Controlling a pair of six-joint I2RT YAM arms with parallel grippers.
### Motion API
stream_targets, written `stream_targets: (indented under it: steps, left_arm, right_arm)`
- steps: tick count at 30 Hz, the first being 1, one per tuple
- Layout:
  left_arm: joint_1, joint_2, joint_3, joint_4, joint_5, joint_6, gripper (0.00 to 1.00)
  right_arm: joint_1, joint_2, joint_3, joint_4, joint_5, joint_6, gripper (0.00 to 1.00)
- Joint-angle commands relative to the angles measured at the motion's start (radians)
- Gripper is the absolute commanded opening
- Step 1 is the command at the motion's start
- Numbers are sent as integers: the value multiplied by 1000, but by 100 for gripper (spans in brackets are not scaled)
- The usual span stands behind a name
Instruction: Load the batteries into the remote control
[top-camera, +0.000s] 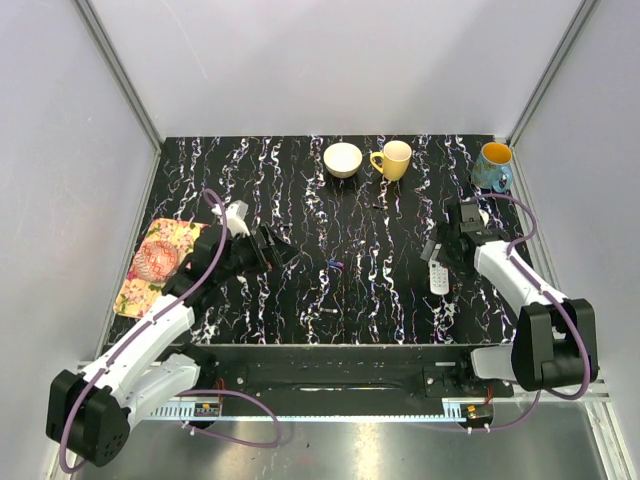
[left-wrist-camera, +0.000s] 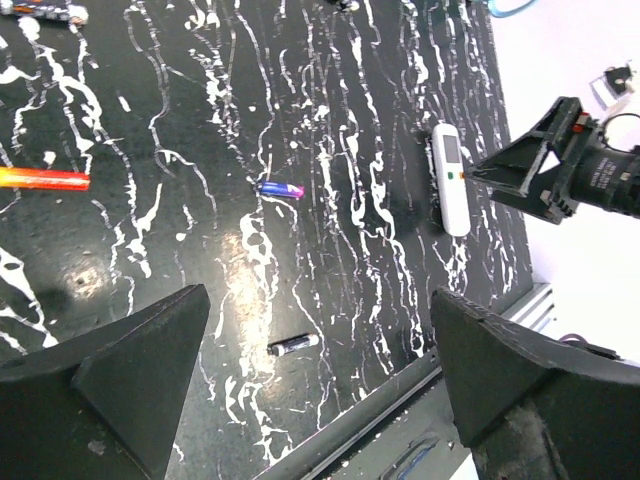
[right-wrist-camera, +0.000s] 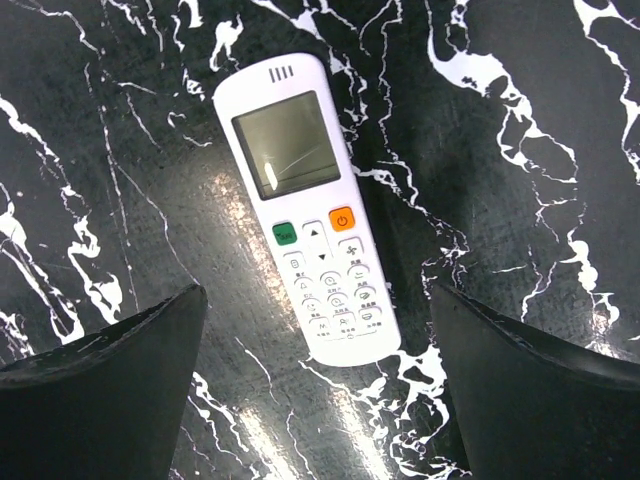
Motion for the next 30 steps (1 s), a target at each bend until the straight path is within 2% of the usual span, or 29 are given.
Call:
stream_targets:
  steps: [1,3,8,16,21,30]
  left_arm:
    - [-5,18,-1,118,89,-23,97]
    - [-3,17,-6,124,92,-29,97]
    - [-5,5,-12,125,90,-27,97]
    - [-6,12,-12,124,98,-29,97]
    - [-8,18,-14,125,99,-32,97]
    - [-8,11,-21,125,98,-35,97]
  right_arm:
    - [3,-43,-15,55,-55,-34,99]
    - [5,-18,-7,53,-57,-32,98]
    - [5,101,34,26,-57,-51,88]
    - [5,152,47,30,-40,-51,85]
    - [5,178,50,41,-43,-52,72]
    - [22,191,45,47,-49,-45,62]
